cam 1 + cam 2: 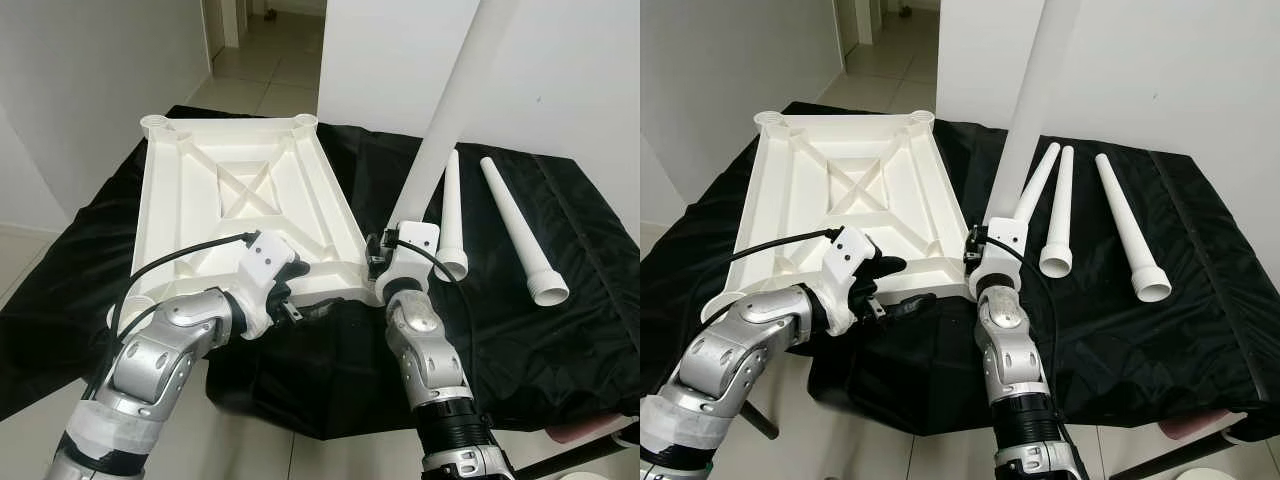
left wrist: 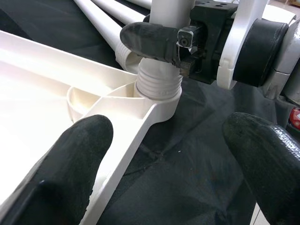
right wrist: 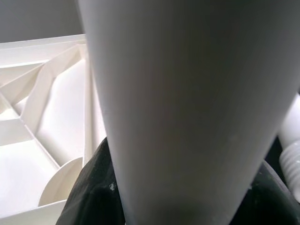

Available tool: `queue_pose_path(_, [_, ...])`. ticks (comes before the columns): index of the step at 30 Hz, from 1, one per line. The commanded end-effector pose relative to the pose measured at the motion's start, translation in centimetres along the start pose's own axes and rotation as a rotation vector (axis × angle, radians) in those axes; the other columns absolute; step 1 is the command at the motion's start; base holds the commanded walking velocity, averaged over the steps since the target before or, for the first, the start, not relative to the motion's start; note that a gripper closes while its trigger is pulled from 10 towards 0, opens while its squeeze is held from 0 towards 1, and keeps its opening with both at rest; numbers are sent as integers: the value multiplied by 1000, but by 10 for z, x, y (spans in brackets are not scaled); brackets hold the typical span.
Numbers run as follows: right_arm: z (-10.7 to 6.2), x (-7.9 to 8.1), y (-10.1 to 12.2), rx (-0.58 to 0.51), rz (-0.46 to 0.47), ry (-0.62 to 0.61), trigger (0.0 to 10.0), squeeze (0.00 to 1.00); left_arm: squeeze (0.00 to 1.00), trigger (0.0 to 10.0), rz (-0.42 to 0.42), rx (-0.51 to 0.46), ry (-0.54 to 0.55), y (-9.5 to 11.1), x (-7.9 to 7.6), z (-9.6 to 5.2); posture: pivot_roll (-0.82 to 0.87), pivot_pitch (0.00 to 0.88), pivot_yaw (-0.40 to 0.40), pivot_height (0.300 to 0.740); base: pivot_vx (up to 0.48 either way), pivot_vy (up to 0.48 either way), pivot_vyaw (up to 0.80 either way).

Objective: Building children table

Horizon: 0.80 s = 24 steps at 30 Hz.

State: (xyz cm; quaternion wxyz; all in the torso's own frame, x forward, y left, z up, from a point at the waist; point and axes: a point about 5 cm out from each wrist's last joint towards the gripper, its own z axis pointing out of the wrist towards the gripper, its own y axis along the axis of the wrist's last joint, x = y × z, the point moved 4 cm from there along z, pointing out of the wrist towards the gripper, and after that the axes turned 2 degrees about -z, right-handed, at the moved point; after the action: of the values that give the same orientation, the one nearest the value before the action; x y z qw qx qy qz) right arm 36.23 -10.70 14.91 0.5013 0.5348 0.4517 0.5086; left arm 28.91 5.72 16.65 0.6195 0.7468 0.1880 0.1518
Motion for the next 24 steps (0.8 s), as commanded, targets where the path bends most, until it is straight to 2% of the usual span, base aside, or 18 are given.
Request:
queue_pose_path(1, [-2,-19,-6,28,22,-97,10000,0,0,10000,1,3,-4,-1,-2,2,37,0,-37,740,0,0,0])
queue_pose_path(9, [-5,-18,-4,10,40,-99,10000,0,0,10000,-1,5,-5,-1,-1,2,40,0,-30,740,0,0,0])
queue_pose_path(10, [-6,-18,-2,-5,54,-90,10000,373,0,10000,0,6,-5,-1,-1,2,40,0,-30,740,0,0,0])
queue_pose_path(11, [-6,-18,0,-15,64,-85,10000,373,0,10000,2,7,-5,-1,-1,2,40,0,-30,740,0,0,0])
queue_pose_path(12, [-6,-18,2,-24,70,-80,10000,1000,0,10000,2,7,-4,-1,-1,2,49,0,-30,740,0,0,0])
queue_pose_path(18, [-6,-18,7,-49,83,-71,10000,1000,0,10000,4,6,-1,0,0,2,49,0,-30,740,0,0,0])
queue_pose_path(20, [-5,-19,15,-89,83,-22,10000,1000,0,10000,6,6,5,-1,2,1,55,0,-36,740,0,0,0])
queue_pose_path(24, [-5,-20,17,-100,81,3,10000,1000,0,10000,6,7,7,-1,2,1,55,0,-36,740,0,0,0])
